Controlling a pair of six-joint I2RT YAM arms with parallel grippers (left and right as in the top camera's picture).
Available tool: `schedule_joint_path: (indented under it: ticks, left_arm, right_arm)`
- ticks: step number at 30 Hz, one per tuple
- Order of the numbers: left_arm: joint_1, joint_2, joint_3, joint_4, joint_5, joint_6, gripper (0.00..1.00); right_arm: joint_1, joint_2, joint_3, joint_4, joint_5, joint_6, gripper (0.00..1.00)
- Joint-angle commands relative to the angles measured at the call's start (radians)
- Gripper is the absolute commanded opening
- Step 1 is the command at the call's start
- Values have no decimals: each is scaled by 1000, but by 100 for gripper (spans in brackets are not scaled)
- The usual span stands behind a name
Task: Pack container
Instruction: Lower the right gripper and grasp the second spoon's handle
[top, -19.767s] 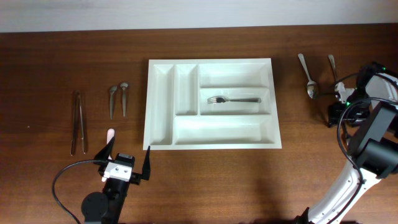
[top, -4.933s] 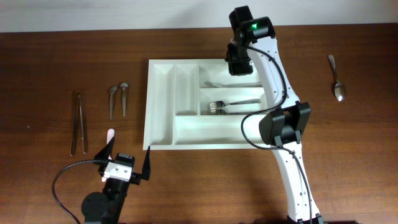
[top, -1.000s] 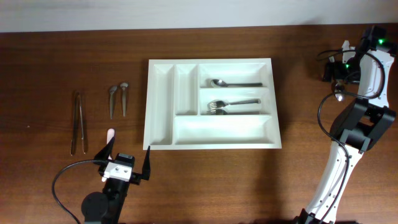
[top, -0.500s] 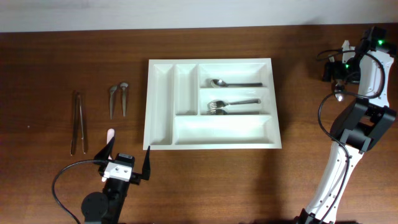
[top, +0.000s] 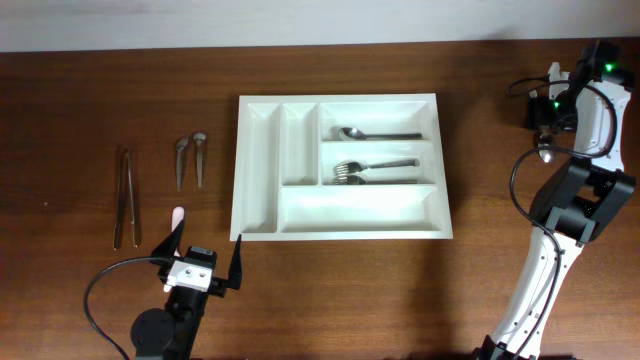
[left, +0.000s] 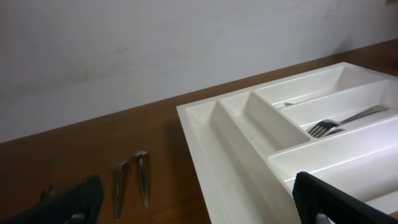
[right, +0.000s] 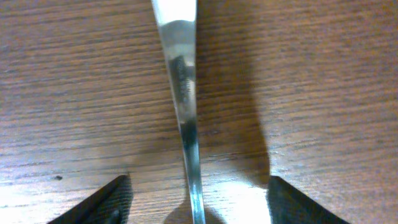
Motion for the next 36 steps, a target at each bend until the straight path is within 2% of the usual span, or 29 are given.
schedule_joint_path:
  ticks: [1, 3, 4, 7, 8, 14, 25, 31, 36]
  left_arm:
    - [-4, -8, -3, -5, 0, -5, 99]
    - [-4, -8, -3, -5, 0, -5, 99]
    - [-4, -8, -3, -5, 0, -5, 99]
    - [-4, -8, -3, -5, 0, -5, 99]
    - [-4, -8, -3, -5, 0, -5, 99]
    - [-4, -8, -3, -5, 0, -5, 99]
    - [-4, -8, -3, -5, 0, -5, 99]
    - [-4, -8, -3, -5, 0, -5, 99]
    - [-4, -8, -3, -5, 0, -5, 99]
  right_arm:
    - [-1, 12, -28, -3, 54, -10, 66]
    - [-1, 12, -28, -3, 54, -10, 64]
    - [-1, 12, -29, -3, 54, -10, 57]
    - [-1, 12, -28, -3, 54, -10, 23]
    - [-1, 12, -29, -3, 54, -10, 17]
    - [-1, 12, -28, -3, 54, -9, 16]
    - [26, 11, -27, -1, 51, 6, 4]
    - [64, 11, -16, -2, 51, 7, 4]
    - [91, -3, 60, -7, 55, 132, 4]
